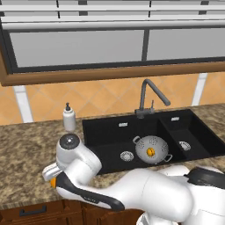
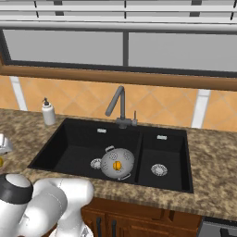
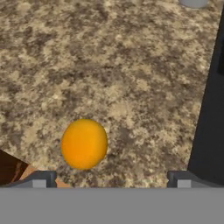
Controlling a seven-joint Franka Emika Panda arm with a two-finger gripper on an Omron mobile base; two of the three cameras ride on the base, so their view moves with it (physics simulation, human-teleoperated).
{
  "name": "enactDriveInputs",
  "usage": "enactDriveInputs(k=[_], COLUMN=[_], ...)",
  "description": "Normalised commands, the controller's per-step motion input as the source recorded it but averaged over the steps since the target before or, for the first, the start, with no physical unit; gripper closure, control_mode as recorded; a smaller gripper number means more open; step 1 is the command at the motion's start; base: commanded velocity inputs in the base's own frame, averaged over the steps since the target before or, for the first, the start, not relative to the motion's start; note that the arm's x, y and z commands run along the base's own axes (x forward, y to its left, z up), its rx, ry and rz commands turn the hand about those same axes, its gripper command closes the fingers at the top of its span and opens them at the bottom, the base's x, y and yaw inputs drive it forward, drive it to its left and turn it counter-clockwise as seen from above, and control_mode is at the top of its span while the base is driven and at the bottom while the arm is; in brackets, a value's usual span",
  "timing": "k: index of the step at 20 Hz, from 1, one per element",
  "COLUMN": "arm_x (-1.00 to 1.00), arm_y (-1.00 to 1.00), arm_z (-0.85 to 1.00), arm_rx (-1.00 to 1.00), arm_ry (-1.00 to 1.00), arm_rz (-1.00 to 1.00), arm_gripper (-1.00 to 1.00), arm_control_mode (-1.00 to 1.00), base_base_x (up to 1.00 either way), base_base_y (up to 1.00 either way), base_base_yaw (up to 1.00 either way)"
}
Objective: Put the colander in the sink, put the orange, tangerine in the colander, and turn on the sink faucet and pour water over the colander.
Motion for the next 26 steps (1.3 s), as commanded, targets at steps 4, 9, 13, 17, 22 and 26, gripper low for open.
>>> enactDriveInputs(k=[4, 9, 13, 17, 22, 26], arm_x=[-0.10, -0.30, 0.11, 0.30, 0.04, -0.03], arm_y=[0.04, 0.39, 0.30, 0.00, -0.02, 0.00], arm_z=[0.12, -0.27, -0.16, 0.00, -0.12, -0.27], arm_rx=[0.03, 0.06, 0.02, 0.00, 0.00, 0.00], arm_ry=[-0.04, 0.04, 0.01, 0.05, 0.08, 0.08], arm_rz=[-0.01, -0.01, -0.01, -0.04, 0.00, 0.00], arm_gripper=[-1.00, -1.00, -1.00, -1.00, -1.00, -1.00], arm_control_mode=[-1.00, -1.00, -1.00, -1.00, -1.00, -1.00], base_base_x=[0.00, 0.00, 0.00, 0.00, 0.00, 0.00], base_base_y=[0.00, 0.00, 0.00, 0.00, 0.00, 0.00], base_base_yaw=[0.00, 0.00, 0.00, 0.00, 0.00, 0.00])
